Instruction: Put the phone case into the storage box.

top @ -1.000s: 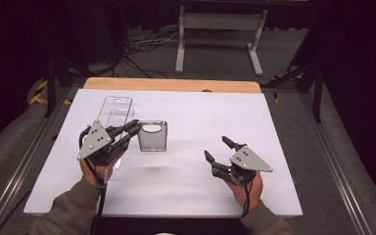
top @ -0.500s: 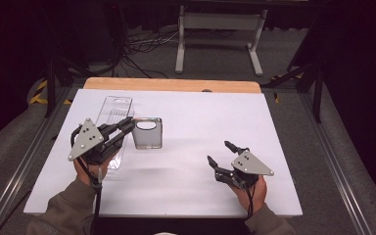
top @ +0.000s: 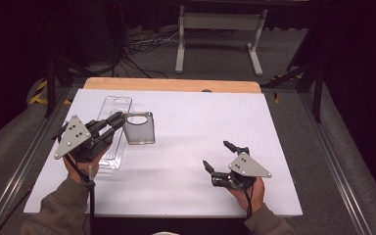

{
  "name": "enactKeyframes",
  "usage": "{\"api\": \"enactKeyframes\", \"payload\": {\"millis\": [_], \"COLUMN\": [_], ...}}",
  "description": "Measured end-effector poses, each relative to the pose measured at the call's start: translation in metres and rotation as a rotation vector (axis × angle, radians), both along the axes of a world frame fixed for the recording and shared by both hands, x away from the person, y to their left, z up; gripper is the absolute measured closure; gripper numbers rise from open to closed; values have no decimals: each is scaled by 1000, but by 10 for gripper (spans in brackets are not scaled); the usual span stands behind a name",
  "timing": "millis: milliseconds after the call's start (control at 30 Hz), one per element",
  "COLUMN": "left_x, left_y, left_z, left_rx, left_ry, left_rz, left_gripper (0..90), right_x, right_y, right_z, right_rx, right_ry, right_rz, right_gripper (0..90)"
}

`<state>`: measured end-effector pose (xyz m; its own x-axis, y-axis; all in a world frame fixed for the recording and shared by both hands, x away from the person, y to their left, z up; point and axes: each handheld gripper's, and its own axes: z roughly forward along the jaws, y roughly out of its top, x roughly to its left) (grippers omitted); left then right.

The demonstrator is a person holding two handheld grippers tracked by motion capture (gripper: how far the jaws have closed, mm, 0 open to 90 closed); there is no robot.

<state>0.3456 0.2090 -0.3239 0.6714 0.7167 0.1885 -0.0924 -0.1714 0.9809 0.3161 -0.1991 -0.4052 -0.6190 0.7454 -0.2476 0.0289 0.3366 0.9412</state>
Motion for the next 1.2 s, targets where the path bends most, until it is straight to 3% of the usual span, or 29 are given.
{"api": "enactKeyframes", "payload": {"millis": [167, 400, 700, 1200], "left_x": [0, 1, 2, 4], "left_y": [6, 12, 18, 29], "left_z": [3, 4, 5, 7], "left_rx": [-13, -18, -33, -41], "left_ry": [-5, -7, -11, -20], "left_rz": [4, 19, 36, 70], "left_gripper": [815, 815, 815, 816], "right_x": [0, 4, 4, 4], "right_y": [3, 8, 10, 10], "right_z": [-2, -7, -8, -8], "right_rx": [2, -10, -22, -23], "right_ry": [-12, 53, 61, 56], "right_rz": [-15, 6, 31, 24], "right_gripper": [70, 18, 56, 58]}}
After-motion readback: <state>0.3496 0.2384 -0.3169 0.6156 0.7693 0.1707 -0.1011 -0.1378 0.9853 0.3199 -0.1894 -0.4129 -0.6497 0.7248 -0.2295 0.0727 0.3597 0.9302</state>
